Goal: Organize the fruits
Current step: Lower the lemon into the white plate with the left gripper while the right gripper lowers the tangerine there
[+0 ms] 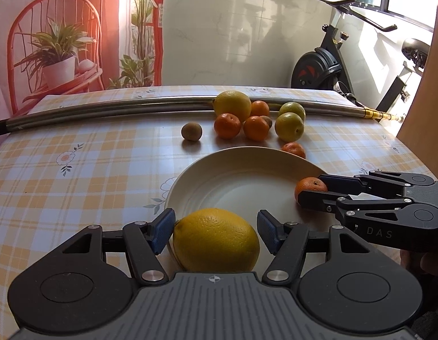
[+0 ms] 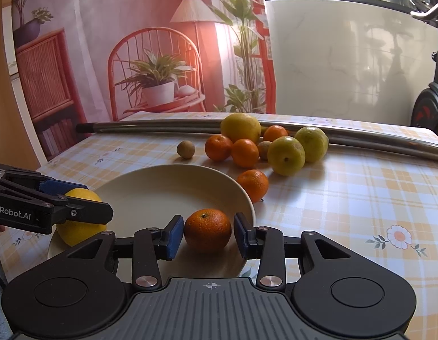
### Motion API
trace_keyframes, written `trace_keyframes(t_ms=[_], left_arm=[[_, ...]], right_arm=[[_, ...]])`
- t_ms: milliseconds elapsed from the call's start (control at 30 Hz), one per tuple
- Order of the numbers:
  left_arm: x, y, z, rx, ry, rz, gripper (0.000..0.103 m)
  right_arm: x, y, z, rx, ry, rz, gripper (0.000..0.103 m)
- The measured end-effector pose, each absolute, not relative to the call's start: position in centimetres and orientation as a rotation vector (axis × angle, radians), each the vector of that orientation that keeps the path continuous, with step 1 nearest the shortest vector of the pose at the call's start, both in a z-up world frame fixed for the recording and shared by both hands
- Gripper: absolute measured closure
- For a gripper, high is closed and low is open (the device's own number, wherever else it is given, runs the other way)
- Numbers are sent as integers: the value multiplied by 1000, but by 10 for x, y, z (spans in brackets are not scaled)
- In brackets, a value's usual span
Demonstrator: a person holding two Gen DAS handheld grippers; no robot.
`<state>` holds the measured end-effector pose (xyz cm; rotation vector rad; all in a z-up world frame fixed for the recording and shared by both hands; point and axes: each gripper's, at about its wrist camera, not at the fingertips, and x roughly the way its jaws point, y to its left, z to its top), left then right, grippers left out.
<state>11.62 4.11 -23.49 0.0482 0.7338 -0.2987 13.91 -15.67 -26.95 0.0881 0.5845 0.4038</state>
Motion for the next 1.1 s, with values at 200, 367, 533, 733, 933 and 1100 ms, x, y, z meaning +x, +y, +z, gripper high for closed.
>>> trace_keyframes(t_ms=[200,367,533,733,933,1100], left_arm=[[116,41,-235,48,731,-298,36],[115,41,-236,49,731,-297,36],[115,42,-236,46,732,-297,36],[115,42,-236,41,734,-295,36],[115,42,-236,38,735,-295,36],[115,43,-235,26,739,-294,36]], right_arm=[[139,-157,-269,88,583,404,67],[139,-157,-270,91,580,406,65],[138,-157,-270,92,579,405,65],[137,-157,-269,88,567,393,66],[134,-156,-268,75,552,378,66],[133,-156,-268,81,552,388,63]])
